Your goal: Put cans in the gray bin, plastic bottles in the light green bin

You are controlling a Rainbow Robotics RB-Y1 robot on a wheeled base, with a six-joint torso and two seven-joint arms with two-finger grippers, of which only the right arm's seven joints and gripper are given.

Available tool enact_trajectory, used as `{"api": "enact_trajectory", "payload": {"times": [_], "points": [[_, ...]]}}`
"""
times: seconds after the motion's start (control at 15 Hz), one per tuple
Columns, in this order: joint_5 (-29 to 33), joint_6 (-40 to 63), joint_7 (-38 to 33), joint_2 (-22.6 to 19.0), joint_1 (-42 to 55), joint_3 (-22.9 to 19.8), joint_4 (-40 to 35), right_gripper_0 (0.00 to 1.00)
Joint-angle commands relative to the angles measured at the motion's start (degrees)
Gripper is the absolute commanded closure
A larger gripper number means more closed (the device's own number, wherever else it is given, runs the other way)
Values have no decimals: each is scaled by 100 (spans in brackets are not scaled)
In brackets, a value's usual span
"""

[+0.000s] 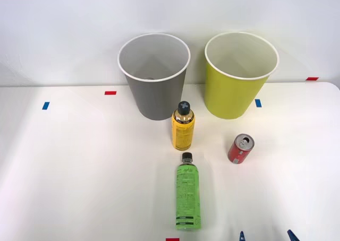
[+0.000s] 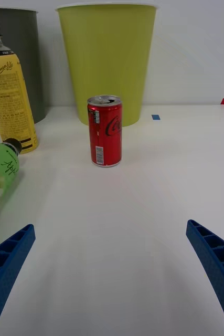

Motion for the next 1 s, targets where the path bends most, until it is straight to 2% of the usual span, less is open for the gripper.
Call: {"api": "enact_trajectory", "payload": {"times": [0.07,1.0], "points": [[1,0,0,0,0,0,0,0],[1,0,0,0,0,0,0,0]]}}
